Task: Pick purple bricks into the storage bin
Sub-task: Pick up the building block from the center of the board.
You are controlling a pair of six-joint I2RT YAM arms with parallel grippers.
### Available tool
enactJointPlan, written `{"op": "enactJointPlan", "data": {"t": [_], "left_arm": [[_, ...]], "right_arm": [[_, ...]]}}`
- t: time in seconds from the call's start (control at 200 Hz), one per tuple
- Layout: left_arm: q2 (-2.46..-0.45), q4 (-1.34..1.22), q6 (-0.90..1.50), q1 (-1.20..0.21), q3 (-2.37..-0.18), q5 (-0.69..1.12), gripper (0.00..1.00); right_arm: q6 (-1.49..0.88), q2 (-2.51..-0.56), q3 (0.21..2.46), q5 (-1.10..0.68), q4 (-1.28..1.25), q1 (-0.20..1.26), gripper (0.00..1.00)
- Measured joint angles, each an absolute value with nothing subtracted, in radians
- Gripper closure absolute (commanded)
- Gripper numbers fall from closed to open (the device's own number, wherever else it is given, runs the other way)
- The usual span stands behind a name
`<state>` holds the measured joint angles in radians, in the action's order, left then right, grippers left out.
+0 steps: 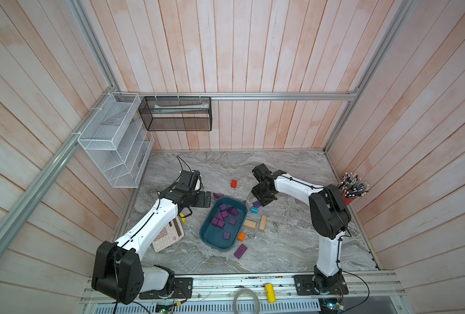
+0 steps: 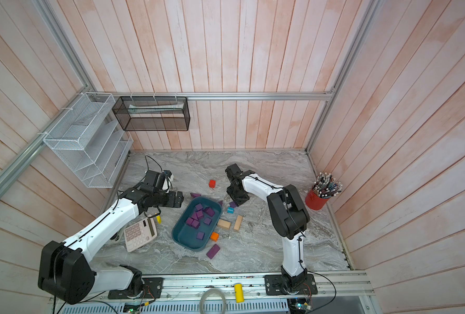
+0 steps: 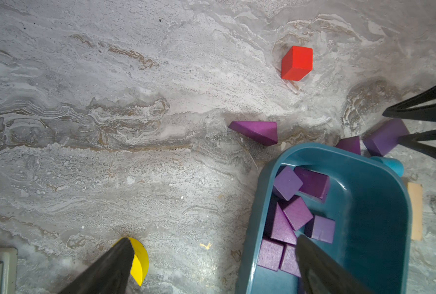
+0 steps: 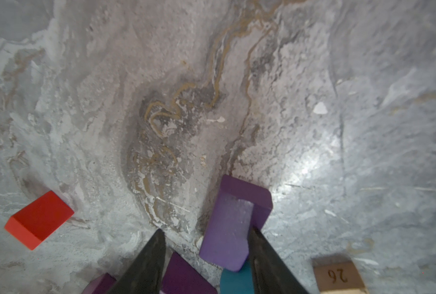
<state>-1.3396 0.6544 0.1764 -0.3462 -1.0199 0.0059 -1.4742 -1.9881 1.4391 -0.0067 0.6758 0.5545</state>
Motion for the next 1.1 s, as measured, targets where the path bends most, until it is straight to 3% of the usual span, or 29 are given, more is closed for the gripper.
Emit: {"op": "enactJointPlan", "data": {"t": [1.1], "left_arm": [[-1.34,0.649,0.168,-0.348,-1.02,0.03,0.0]], "right_arm": [[-1.474,-1.967,1.409,-0.006,0.662,0.554,0.5]]}}
